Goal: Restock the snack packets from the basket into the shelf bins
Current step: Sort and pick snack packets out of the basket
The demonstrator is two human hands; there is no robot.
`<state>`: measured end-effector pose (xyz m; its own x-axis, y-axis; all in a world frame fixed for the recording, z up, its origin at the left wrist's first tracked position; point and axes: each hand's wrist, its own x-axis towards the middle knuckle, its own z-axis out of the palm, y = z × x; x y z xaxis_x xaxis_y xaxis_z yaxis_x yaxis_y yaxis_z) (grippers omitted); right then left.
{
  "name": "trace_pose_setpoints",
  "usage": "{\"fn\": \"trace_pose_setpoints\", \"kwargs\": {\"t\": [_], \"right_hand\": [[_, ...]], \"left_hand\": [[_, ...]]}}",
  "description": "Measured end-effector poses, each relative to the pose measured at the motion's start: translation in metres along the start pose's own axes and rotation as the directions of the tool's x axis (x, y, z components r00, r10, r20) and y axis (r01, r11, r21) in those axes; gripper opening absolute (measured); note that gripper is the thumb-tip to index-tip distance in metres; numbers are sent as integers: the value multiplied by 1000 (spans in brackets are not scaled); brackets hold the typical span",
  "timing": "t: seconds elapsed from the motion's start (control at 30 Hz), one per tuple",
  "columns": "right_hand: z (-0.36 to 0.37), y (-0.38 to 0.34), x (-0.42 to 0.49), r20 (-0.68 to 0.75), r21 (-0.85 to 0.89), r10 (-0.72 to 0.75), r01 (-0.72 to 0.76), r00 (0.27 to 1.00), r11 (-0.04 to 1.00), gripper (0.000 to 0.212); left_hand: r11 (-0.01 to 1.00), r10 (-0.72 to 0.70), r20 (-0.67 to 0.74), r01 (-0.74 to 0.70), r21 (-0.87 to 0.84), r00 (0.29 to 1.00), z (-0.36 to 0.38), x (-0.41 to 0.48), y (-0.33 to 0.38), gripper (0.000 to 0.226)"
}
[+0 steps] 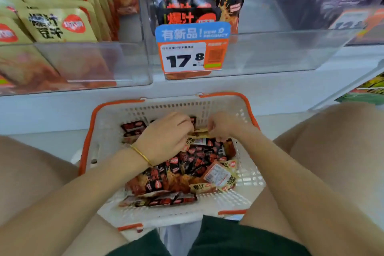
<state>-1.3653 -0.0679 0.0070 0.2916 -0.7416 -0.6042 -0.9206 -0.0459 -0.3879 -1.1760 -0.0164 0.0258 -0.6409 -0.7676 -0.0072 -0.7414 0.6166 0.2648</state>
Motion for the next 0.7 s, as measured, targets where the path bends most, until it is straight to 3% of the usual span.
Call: {"fn": "trace_pose_setpoints", "kwargs": {"t": [0.07,0.13,0.2,0.27,0.4,0.5,0.57,0.7], "right_hand": [[40,11,31,69,-114,-22,30,997,993,18],[78,21,48,152,-198,-19,49,988,979,28],[111,30,60,244,-278,-6,76,970,958,18],[142,37,70,312,-334,39,71,949,940,25],[178,42,83,295,-349,156,-46,943,936,25],[174,34,79,290,-402,177,-48,941,915,18],[158,29,76,273,-393,125,-8,954,920,17],[99,17,66,245,-157,-117,159,962,975,5]], "left_hand": [[997,-73,99,76,-27,992,16,-5,-12,42],[994,-100,163,107,-30,982,28,-8,-19,35],[992,-103,169,114,-59,980,37,-9,-23,27],[988,-120,177,136,-79,977,41,-8,-26,27],[978,-167,235,190,-80,958,44,-8,-30,29],[973,-179,236,207,-100,955,42,-7,-31,30],[964,-205,259,240,-113,944,42,-6,-32,30],[938,-257,335,317,-139,907,43,-2,-31,30]]}}
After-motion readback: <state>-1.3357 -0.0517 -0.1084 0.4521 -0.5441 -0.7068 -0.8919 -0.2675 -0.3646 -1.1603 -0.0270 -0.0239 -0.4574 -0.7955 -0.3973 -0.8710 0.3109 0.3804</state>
